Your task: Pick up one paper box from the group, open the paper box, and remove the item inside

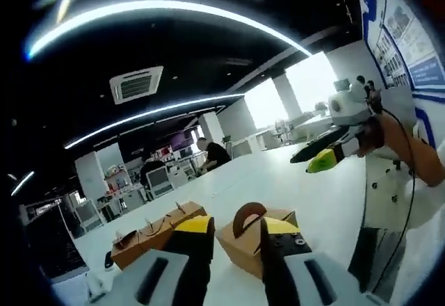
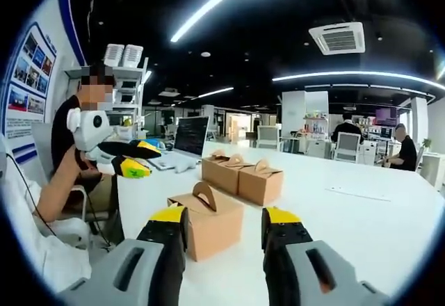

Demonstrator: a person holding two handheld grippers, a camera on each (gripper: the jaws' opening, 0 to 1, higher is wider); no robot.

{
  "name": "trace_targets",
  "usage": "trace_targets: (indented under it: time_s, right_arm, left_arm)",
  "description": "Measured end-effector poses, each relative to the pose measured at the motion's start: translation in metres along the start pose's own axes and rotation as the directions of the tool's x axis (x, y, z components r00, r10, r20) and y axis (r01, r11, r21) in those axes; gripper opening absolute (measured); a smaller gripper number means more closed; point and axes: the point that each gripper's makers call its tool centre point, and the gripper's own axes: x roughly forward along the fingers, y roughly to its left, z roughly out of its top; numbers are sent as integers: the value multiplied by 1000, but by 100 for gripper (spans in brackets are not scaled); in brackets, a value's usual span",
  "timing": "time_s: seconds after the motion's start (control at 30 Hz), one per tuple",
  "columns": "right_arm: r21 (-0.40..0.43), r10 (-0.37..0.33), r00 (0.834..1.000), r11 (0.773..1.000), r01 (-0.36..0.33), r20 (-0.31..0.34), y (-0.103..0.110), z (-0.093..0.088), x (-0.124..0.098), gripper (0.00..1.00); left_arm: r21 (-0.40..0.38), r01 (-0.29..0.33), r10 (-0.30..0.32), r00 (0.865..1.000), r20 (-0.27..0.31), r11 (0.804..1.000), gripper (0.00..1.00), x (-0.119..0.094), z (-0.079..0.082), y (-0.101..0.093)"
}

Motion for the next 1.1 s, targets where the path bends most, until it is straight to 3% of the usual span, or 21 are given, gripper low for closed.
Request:
trace_targets:
  time_s: [0.4,0.73,1.1]
  right_arm:
    - [-1,5,1000,1000,-5,-3,4,-1,2,42]
    - [-3,9,1000,1000,-9,-6,6,-2,3,42]
    - [-4,9,1000,1000,-9,-9,5,-3,5,42]
  left_arm:
    - [114,39,-26,993,-119,993,25,21,-18,-12]
    - [128,55,-34,986,-163,990,22,27,-21,-14]
    - [226,66,-17,977,-213,972,22,37,-21,-19]
